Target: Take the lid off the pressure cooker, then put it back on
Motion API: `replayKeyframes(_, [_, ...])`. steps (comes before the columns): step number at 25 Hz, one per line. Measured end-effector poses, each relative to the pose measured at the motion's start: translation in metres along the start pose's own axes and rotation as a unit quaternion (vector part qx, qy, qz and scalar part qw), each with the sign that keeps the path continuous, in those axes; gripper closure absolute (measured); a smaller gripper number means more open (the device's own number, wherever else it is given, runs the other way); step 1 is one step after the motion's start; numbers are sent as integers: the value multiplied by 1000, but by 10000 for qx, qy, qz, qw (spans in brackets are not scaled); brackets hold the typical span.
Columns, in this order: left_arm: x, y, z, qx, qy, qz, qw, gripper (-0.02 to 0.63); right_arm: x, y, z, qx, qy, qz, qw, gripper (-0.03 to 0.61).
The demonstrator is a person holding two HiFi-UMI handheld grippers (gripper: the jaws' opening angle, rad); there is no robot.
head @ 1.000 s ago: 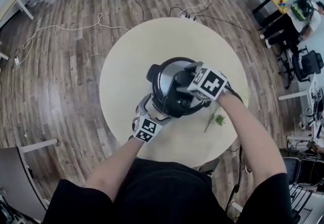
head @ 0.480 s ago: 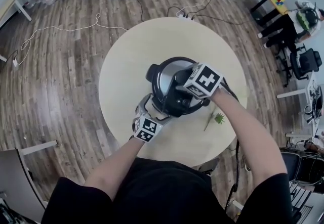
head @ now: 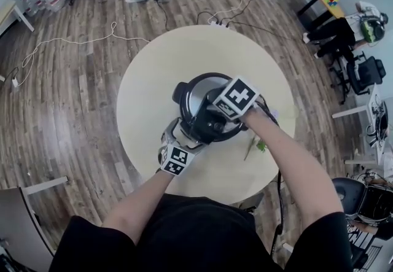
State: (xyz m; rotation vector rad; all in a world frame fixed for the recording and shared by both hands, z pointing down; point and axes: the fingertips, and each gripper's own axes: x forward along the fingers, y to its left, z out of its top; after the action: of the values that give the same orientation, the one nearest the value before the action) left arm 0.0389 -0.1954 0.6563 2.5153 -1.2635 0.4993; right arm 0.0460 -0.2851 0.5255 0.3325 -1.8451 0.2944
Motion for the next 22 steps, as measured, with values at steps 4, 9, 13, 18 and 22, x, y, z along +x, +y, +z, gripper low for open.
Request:
replayKeyframes(4, [1,0,1,4,-17,-3,10000,23,0,-6,0,649,-55,-187,9977,291])
replayKeyframes(9, [1,-1,1,5,-20,10,10000,23,0,-14,0,1545,-108,-506,9866,290])
replayKeyframes(13, [1,-1,1,4,-12,24,10000,23,-2,-18,-1,2049,-137,-692,9762,288])
replayKeyframes(18, [2,-1,0,-5,19,1,10000,23,-2,-18,-2,1895,-227,-670,9793,288])
replayKeyframes(22, [2,-1,0,2,10,-4,10000,23,-1,-17,-3,1868,-202,-651,9800,287])
